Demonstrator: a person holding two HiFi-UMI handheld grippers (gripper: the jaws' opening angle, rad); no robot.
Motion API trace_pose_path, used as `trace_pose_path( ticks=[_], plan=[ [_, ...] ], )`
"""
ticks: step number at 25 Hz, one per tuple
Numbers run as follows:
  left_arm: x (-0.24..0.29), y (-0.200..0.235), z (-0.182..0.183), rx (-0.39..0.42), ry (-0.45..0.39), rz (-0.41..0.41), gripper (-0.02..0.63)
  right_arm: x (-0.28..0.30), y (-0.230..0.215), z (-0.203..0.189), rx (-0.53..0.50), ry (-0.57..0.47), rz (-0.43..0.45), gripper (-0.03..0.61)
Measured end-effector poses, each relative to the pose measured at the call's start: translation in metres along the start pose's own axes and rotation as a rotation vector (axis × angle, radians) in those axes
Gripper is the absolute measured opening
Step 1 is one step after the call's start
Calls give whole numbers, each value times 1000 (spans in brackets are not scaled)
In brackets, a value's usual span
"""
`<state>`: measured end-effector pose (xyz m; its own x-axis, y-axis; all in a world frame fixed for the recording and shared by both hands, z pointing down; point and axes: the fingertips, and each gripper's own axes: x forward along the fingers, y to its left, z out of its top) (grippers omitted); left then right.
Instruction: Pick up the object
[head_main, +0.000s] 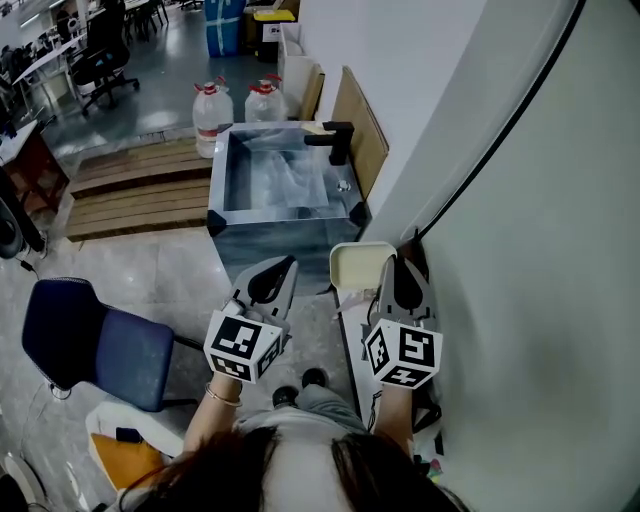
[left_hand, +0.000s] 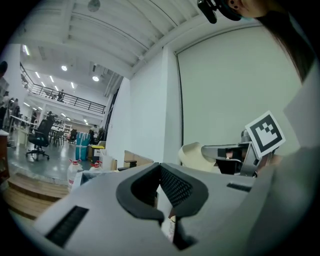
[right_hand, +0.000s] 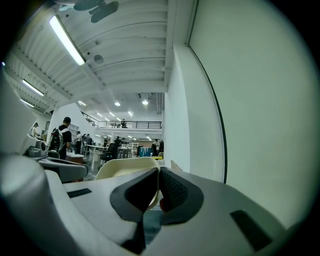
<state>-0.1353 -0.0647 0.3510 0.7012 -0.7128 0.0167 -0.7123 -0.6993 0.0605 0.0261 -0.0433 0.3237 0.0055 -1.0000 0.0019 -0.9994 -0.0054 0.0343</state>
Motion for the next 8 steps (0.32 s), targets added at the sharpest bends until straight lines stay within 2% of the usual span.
trace_pose_path(
  ticks=[8],
  plan=[
    [-5, 2, -7, -5, 7, 2, 8, 0, 5, -5, 1, 8, 1, 32]
  ],
)
